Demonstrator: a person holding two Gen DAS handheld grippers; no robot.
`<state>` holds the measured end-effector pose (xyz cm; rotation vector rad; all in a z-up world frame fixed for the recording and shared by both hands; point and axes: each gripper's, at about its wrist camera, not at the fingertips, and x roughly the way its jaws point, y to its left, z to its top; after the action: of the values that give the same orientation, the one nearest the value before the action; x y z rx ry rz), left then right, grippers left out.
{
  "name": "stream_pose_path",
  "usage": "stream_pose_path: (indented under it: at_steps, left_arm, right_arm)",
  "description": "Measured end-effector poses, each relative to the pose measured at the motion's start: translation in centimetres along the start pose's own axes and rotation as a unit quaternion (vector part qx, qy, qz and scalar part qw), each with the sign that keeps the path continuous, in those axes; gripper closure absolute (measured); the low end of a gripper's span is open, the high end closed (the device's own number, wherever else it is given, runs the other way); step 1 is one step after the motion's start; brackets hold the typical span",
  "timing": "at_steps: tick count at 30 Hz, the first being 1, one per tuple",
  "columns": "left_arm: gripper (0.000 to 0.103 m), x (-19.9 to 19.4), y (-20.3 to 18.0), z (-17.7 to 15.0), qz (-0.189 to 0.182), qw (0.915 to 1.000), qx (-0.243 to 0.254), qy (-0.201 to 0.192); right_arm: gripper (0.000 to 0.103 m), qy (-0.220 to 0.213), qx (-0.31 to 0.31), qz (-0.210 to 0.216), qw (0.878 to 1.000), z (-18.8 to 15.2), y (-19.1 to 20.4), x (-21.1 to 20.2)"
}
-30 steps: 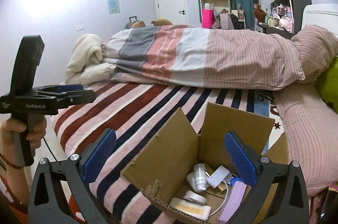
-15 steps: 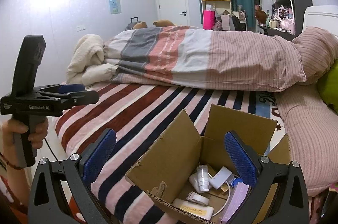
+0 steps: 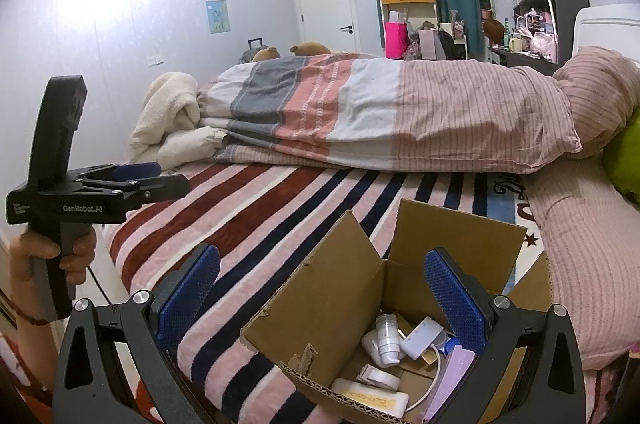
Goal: Organize rigid objects
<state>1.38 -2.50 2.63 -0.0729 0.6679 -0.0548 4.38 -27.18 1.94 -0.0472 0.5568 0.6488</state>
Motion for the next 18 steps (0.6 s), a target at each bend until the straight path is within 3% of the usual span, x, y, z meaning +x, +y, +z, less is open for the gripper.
stream_pose_path:
  at_steps: [18]
  left_arm:
    - [0.009,0.01,0.41,-0.01,0.01,0.9999,-0.005,-0.004]
  right_arm:
    - [0.0,0.003,0.003,0.0,1.0,-0.18,-0.01,0.16]
